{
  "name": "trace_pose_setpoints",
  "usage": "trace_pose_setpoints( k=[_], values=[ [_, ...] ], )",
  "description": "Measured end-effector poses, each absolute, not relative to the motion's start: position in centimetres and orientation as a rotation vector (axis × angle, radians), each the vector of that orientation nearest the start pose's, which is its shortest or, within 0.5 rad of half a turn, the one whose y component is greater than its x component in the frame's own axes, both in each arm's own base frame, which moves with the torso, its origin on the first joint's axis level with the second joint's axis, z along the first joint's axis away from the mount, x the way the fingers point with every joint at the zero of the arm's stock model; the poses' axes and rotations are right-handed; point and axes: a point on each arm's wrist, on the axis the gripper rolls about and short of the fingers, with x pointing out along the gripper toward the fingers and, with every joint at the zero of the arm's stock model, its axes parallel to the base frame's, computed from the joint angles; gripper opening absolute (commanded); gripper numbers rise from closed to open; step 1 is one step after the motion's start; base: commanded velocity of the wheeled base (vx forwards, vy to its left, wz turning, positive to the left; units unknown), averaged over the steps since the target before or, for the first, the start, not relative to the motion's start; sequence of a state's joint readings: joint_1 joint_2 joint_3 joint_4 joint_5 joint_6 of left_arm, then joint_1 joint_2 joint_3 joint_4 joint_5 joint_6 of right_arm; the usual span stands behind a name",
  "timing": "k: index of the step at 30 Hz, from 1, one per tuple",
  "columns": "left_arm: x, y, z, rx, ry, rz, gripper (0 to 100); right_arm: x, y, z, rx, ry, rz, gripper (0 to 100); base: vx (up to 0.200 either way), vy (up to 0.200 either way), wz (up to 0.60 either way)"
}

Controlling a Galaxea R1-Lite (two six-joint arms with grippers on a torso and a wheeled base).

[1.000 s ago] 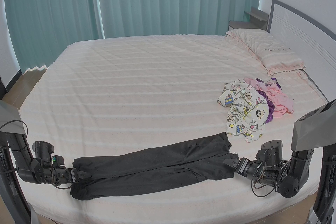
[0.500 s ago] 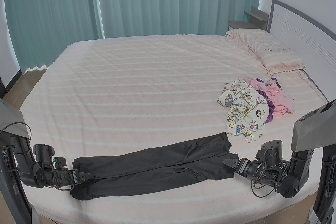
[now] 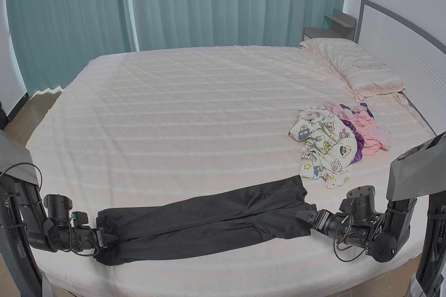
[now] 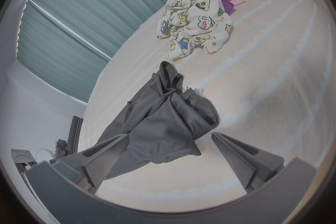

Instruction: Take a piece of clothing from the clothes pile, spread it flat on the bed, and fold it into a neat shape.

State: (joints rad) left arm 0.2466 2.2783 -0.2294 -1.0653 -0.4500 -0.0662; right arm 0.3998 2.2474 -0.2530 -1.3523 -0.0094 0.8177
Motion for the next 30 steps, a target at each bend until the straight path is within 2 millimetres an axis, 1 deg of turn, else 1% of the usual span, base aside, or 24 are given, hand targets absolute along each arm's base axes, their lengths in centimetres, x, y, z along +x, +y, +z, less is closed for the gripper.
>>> trace_pose_setpoints(
  k=[9,15,19,24,30],
  values=[
    [22.9,4.9,-4.5,-0.398,0.939,-0.146,0,24.6,10.4,-1.7,0.649,0.742,0.096,100,0.0,0.0,0.0],
    [22.9,5.5,-3.7,-0.402,0.91,-0.124,0,24.6,10.3,-1.7,0.65,0.742,0.096,100,0.0,0.0,0.0],
    [22.7,6.3,-2.9,-0.41,0.88,-0.093,0,24.6,10.3,-1.7,0.651,0.742,0.095,100,0.0,0.0,0.0],
    [22.2,7.2,-2.2,-0.436,0.885,-0.056,0,24.6,10.3,-1.7,0.651,0.742,0.095,100,0.0,0.0,0.0],
    [21.9,8.9,-1.0,-0.463,0.853,0.004,0,24.6,10.3,-1.7,0.651,0.742,0.095,100,0.0,0.0,0.0]
  ],
)
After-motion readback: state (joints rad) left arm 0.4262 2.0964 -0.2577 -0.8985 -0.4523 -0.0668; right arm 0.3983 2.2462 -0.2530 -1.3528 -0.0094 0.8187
